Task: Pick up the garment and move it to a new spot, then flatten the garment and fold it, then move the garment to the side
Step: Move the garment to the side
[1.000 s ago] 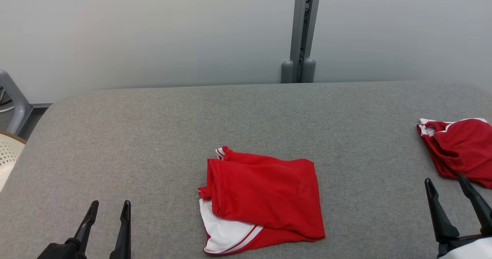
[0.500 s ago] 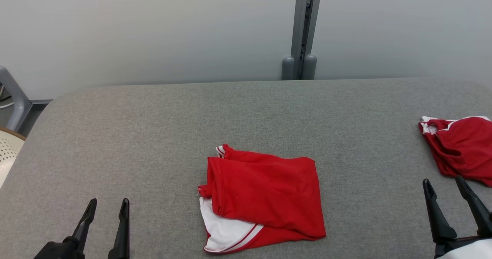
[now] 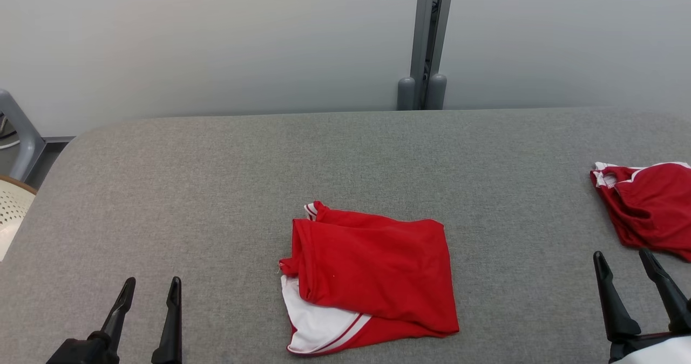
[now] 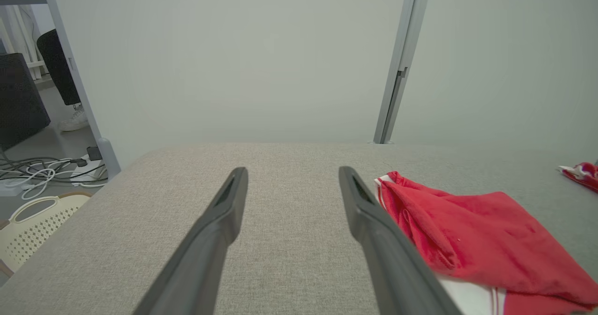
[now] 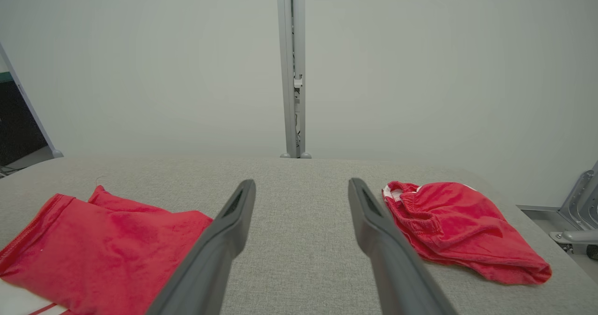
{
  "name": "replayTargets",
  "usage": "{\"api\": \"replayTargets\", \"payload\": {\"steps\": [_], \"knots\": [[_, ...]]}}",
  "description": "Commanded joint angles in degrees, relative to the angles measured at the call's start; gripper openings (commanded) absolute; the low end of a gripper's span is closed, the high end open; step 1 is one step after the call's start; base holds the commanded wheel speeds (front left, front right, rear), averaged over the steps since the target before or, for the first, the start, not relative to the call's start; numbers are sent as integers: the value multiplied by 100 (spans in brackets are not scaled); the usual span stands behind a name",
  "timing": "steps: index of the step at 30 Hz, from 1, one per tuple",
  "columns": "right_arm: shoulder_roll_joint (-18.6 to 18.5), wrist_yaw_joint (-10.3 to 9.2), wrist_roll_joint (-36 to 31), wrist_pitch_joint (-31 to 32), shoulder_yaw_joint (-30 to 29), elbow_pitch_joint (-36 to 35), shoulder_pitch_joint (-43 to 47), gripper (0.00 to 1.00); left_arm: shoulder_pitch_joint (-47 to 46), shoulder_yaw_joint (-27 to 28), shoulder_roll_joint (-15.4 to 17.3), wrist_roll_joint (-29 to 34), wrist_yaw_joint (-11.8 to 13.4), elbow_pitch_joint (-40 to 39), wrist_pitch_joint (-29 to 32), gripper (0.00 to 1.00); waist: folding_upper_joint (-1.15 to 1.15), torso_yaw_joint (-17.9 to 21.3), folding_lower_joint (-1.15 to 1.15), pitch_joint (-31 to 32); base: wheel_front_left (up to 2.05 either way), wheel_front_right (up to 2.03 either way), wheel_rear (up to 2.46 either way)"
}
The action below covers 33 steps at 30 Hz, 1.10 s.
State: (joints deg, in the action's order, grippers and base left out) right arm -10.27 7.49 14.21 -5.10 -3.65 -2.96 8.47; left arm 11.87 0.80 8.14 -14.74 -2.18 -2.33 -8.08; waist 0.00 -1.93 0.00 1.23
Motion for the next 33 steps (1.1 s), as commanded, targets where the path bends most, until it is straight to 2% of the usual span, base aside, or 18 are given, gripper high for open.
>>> {"api": "replayTargets", "payload": {"steps": [1,5,12,20,21,30,31,32,33], "knots": [[-13,0,45,-44,-21,1,29,100,4,-11,30,-44,23,-26,-2,100,0,-11,0,-7,0,0,0],[-14,0,64,-44,-49,26,-12,100,-102,-68,33,-47,2,-44,7,100,0,-99,0,-75,0,0,0],[-60,0,119,-122,101,260,-330,100,-538,-258,34,3,-105,-34,-63,100,0,-438,0,-608,0,0,0],[20,0,193,-276,613,1168,-852,100,-1193,-462,-48,-66,-212,234,-285,100,0,-1013,0,-1208,0,0,0],[-2,-1,268,-333,743,1463,-966,100,-1351,-503,-65,-79,-238,319,-346,100,0,-1144,0,-1324,0,0,0],[33,0,570,-307,1365,2621,-1503,100,-1705,-549,-111,-152,-284,669,-565,100,0,-1372,0,-1582,0,0,0],[6,0,554,-258,1424,2753,-1548,94,-1734,-551,-112,-155,-289,700,-577,100,0,-1378,0,-1591,0,0,0],[13,0,612,-252,1471,2851,-1588,62,-1759,-560,-115,-157,-288,732,-593,100,0,-1384,0,-1595,0,0,0],[14,0,654,-225,1529,2938,-1616,0,-1772,-566,-116,-156,-292,758,-601,100,0,-1382,0,-1598,0,0,0]]}}
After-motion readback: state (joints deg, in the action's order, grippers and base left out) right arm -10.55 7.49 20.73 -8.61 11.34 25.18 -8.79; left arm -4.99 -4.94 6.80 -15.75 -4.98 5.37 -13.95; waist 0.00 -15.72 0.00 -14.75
